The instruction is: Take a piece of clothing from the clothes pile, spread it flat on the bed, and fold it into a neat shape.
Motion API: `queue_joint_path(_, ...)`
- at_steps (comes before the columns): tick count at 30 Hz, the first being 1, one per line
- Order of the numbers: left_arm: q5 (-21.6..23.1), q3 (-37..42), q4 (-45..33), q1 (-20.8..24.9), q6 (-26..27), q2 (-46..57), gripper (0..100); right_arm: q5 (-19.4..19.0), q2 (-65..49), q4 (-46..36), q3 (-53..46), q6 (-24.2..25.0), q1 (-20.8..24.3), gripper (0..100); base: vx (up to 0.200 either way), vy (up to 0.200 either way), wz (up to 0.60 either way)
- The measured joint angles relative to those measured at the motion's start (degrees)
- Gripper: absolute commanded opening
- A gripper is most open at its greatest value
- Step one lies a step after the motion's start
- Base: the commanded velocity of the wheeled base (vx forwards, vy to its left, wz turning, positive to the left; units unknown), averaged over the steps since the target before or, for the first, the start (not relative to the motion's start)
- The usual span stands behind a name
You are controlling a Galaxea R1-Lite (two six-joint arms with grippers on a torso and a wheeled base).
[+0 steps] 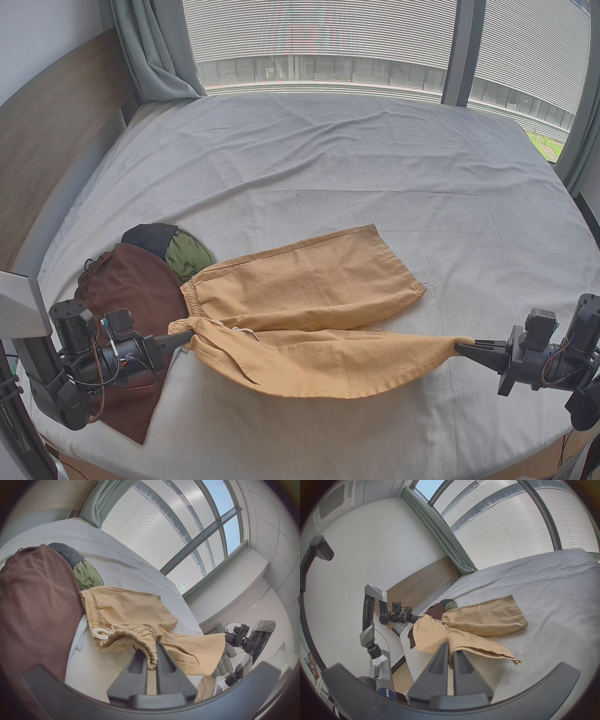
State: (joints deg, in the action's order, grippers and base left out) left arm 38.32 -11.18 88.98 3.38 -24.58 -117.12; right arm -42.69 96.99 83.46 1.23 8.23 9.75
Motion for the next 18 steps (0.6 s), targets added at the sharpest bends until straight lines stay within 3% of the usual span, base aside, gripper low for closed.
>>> queue_joint_path(9,-0.1,-0.5,0.0,-0.5,-0.1,0.2,0,1.2,0.0,0.1,3.8,2.5,1.0,0,0.0,0.0,0.0)
queue_joint_path(18,-1.6,-1.0,0.0,-0.4,-0.2,0.5,0,3.6,1.4,0.2,9.8,8.2,2.6,0,0.0,0.0,0.0)
